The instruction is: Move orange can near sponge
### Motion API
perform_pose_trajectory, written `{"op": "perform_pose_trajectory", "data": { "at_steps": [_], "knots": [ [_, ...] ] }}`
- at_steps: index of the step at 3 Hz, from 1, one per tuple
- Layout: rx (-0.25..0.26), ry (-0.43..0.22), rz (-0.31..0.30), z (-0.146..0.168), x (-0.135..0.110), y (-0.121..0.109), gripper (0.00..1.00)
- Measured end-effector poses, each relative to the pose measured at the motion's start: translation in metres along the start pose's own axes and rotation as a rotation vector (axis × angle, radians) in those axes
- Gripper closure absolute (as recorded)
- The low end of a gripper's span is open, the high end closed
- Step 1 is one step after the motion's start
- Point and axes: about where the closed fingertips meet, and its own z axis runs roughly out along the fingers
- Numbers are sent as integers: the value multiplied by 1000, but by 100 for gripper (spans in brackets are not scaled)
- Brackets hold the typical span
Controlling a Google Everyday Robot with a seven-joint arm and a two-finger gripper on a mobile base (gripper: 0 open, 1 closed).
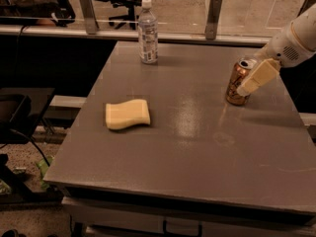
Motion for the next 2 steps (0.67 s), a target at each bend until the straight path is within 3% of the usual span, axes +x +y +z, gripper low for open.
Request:
{"op": "perform_pose_trajectory", "data": {
  "at_steps": [2],
  "knots": [
    [-17, -8, -10, 5, -10, 4, 64]
  ]
}}
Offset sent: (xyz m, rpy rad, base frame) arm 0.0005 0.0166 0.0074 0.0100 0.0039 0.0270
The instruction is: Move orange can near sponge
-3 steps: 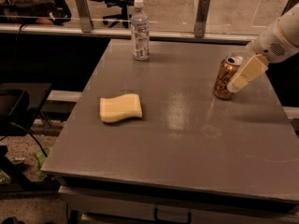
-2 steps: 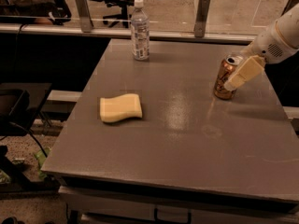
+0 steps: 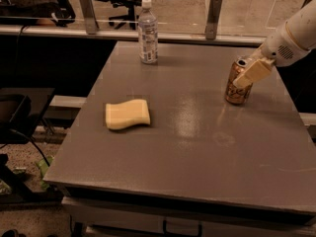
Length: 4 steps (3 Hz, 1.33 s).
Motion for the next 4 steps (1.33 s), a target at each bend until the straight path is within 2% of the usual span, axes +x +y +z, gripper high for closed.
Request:
{"op": "perform_pose_trajectory", "data": {
  "at_steps": [1, 2, 3, 4],
  "knots": [
    [-30, -18, -40, 1, -22, 18, 87],
    [-83, -55, -93, 1, -55, 50, 100],
    [-142, -94, -142, 3, -83, 85, 100],
    [-179, -114, -191, 8, -102, 114, 100]
  ]
}}
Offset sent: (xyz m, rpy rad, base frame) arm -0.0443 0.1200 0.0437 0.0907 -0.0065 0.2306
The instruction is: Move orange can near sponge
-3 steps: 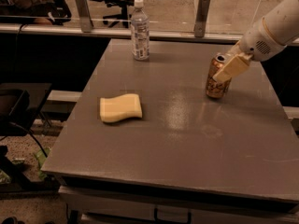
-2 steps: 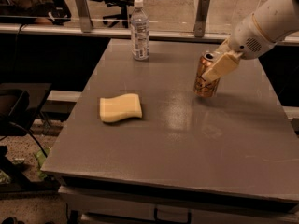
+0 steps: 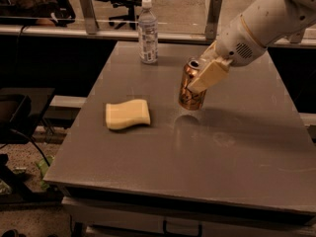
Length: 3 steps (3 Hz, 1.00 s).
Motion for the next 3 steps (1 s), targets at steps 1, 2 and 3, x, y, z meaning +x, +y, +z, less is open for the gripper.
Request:
{"op": "perform_pose_trajectory", "data": {
  "at_steps": [1, 2, 3],
  "knots": [
    [-33, -8, -44, 14, -15, 23, 100],
    [-65, -7, -75, 29, -22, 39, 100],
    [-86, -6, -95, 41, -26, 53, 100]
  ]
}}
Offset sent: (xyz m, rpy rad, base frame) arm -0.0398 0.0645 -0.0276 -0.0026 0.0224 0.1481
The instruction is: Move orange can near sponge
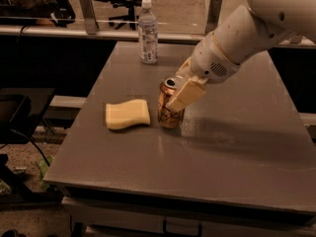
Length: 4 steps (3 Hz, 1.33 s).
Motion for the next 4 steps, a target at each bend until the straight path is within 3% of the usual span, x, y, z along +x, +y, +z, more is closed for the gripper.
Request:
{"op": "perform_pose_trajectory", "data": {
  "at_steps": [1, 4],
  "knots": [
    [-11, -2, -15, 9, -2, 8, 82],
    [-5, -12, -48, 14, -8, 19, 12]
  ]
}}
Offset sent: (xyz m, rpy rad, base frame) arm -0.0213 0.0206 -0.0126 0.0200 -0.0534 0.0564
